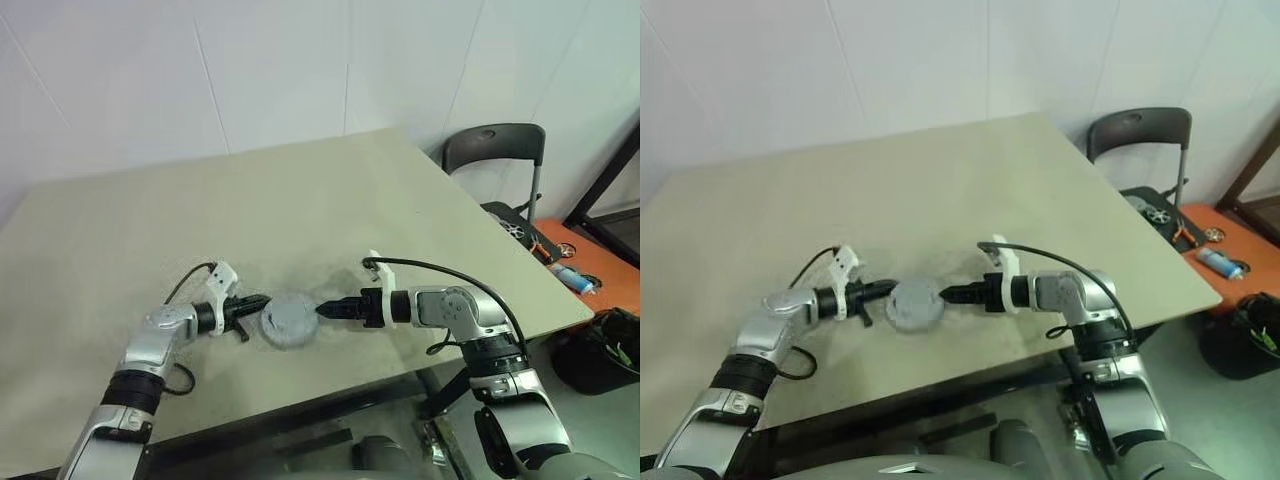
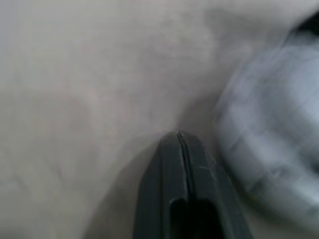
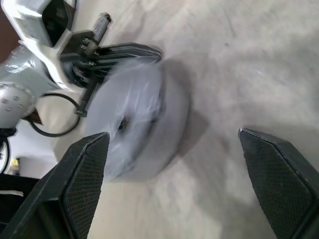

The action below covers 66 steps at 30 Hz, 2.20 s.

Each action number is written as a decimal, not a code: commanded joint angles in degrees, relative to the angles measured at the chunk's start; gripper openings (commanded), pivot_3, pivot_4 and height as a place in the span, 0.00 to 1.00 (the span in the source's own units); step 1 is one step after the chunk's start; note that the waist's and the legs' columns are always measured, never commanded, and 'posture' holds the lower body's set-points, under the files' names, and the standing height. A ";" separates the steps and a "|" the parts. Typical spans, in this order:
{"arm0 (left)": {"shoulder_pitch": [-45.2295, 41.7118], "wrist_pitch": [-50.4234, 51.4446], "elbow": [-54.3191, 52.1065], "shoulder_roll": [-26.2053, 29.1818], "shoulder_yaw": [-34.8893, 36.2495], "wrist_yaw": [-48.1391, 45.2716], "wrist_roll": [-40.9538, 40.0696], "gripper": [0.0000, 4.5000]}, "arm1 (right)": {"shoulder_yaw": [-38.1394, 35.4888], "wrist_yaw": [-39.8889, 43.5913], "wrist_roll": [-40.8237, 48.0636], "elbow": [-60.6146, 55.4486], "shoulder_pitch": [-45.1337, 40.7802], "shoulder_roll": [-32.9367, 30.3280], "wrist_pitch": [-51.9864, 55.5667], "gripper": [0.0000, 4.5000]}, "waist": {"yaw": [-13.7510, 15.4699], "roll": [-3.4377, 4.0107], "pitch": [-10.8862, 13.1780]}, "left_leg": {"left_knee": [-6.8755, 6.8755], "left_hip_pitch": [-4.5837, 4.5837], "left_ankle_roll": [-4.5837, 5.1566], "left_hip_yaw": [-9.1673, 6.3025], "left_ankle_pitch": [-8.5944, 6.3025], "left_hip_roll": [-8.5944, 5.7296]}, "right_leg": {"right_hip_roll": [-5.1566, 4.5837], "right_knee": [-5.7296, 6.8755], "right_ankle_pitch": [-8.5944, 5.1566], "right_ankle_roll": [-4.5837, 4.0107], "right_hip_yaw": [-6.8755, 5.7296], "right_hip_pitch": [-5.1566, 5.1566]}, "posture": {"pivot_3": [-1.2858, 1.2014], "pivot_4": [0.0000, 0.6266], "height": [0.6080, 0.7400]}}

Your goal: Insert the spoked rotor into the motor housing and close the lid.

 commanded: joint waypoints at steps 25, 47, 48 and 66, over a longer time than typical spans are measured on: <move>-17.13 26.57 -10.97 13.47 38.53 17.61 -27.73 0.00 | 0.28 0.86 -0.67 1.48 -2.22 2.03 -3.70 0.96 | -0.05 -0.15 0.45 | 0.89 -1.30 -0.21 -0.12 0.13 -0.18 | -0.20 0.39 0.63 -0.24 -0.20 -1.12 | 0.52 0.00 1.00; 2.49 -18.23 -22.66 19.31 17.41 1.02 0.16 0.00 | 1.35 2.21 -2.05 2.52 -2.68 1.40 -5.49 0.96 | 0.24 -0.75 0.59 | 0.78 -1.42 -0.38 -0.03 0.24 -0.59 | -0.62 0.18 0.66 -0.14 -0.15 -1.20 | 0.52 0.00 1.00; 1.37 -22.40 -21.02 19.17 17.21 1.72 1.46 0.00 | 1.36 2.32 -2.14 2.73 -2.82 1.34 -5.59 0.96 | 0.85 -0.84 0.60 | 0.79 -1.43 -0.38 -0.02 0.24 -0.67 | -0.64 0.19 0.66 -0.14 -0.15 -1.20 | 0.52 0.00 1.00; 0.69 8.72 -30.66 22.30 10.20 -5.11 -25.15 0.00 | 1.89 2.12 -3.23 3.35 -2.50 2.39 -7.19 0.96 | 0.74 -1.23 0.78 | 1.88 -1.52 0.46 -0.05 -0.19 -0.66 | -0.68 0.85 0.72 -0.02 -0.38 -1.12 | 0.52 0.00 1.00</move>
